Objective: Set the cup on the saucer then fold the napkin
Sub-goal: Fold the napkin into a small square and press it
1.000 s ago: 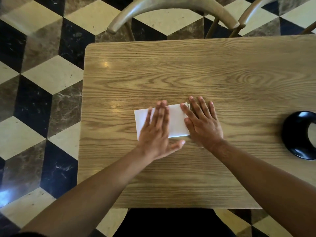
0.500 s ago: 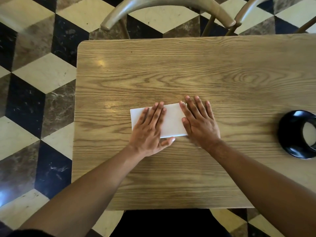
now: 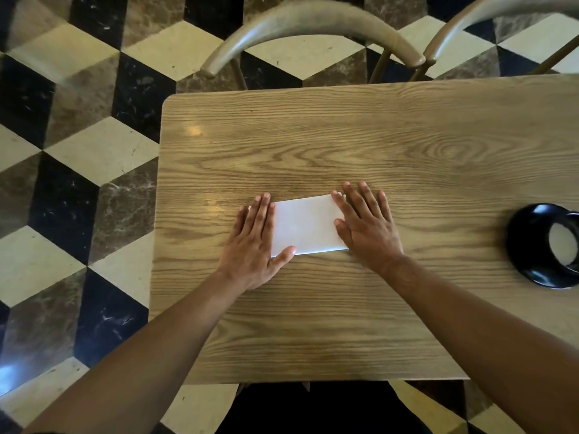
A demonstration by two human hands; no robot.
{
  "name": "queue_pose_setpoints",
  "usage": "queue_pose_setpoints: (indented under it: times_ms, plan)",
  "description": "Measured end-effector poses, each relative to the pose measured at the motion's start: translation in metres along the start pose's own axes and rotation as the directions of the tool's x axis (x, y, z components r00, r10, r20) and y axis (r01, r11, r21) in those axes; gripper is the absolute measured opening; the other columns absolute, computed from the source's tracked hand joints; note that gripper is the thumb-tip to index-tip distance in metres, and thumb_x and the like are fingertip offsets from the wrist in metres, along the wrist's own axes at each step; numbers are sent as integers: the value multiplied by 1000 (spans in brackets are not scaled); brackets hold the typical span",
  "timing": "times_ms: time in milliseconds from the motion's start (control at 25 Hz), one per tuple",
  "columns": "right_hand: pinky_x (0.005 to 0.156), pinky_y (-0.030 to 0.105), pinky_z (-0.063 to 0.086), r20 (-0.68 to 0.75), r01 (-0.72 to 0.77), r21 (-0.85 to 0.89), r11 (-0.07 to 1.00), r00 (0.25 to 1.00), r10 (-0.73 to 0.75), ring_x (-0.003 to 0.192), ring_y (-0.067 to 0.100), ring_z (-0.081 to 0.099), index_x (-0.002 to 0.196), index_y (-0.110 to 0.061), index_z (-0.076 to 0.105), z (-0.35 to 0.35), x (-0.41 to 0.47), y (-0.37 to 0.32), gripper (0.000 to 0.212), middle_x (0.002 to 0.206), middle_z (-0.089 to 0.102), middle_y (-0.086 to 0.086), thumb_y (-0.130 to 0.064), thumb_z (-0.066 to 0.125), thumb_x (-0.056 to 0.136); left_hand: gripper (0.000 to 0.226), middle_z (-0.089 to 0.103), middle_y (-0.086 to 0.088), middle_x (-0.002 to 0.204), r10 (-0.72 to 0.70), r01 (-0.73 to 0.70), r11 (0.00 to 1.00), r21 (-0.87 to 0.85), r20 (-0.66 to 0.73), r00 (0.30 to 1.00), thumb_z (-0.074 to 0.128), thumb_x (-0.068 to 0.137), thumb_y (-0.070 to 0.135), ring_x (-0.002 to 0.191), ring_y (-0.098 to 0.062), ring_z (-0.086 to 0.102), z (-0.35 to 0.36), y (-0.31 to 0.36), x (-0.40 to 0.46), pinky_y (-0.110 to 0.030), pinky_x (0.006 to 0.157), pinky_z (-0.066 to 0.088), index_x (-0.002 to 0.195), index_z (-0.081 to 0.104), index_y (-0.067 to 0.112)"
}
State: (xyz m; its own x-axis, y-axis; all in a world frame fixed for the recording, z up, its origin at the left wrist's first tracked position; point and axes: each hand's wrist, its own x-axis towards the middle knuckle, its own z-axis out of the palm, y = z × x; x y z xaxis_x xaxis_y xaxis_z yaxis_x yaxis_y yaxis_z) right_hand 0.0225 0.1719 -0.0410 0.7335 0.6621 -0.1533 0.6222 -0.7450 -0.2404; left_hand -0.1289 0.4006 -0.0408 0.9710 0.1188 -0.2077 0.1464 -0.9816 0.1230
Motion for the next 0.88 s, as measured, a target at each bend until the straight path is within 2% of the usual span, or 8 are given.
queue_pose_setpoints:
  times_ms: [80,160,320,400,480,560,760,880]
  plan:
    - [106,51,38,-82,-146,37,989,986,148,131,39,47,148,-19,49,-8,-3,-13,57,145,51,13,-38,58,95,89,10,-20,171,-80,75,995,-69,-66,995,31,101,62,159,-36,8,-7,8,-2,-54,128,12,160,18,-3]
    - [91,48,44,-99,-314,140,939,939,329,111,37,53,136,-16,55,-13,-9,-27,52,124,56,13,-39,62,91,75,26,-23,166,-189,160,972,-171,-171,967,46,99,47,155,-41,22,-11,19,-8,-54,126,20,153,36,-4]
    - [83,43,46,92,-535,332,777,838,538,109,38,56,127,-10,54,-18,-26,-51,42,121,58,14,-34,60,93,45,56,-18,139,-153,48,952,-301,-336,930,59,90,22,132,-39,50,-1,53,-27,-51,111,42,129,59,0]
    - [85,40,46,167,-614,439,656,773,612,111,38,58,125,-11,55,-19,-31,-59,39,120,62,15,-28,61,90,38,60,-15,131,-95,-24,943,-333,-335,937,59,87,15,125,-36,56,4,70,-33,-49,105,47,123,63,2]
    - [88,36,47,243,-682,540,494,688,684,108,35,64,112,-15,59,-23,-34,-63,29,105,69,7,-25,66,86,40,62,-13,129,-30,-80,939,-335,-311,950,57,84,14,122,-34,58,8,85,-38,-47,104,49,123,63,4]
    - [83,29,46,311,-725,573,382,623,717,103,31,68,94,-20,65,-25,-37,-64,15,88,71,0,-25,71,82,44,61,-12,128,-5,-89,942,-325,-279,960,55,82,15,121,-33,57,10,95,-40,-46,105,49,125,61,6]
    - [65,25,47,491,-809,475,348,571,658,83,26,71,87,-13,77,-24,-46,-68,28,73,71,2,-36,70,73,44,58,-11,122,-66,30,965,-261,-130,989,53,79,23,118,-32,54,4,102,-45,-46,103,48,121,58,11]
    - [47,24,42,594,-834,516,194,512,621,58,23,63,80,-6,75,-28,-54,-74,30,65,68,4,-32,70,68,44,59,-11,118,-66,43,966,-255,-83,994,69,74,25,114,-33,57,-2,102,-52,-46,100,50,115,62,14]
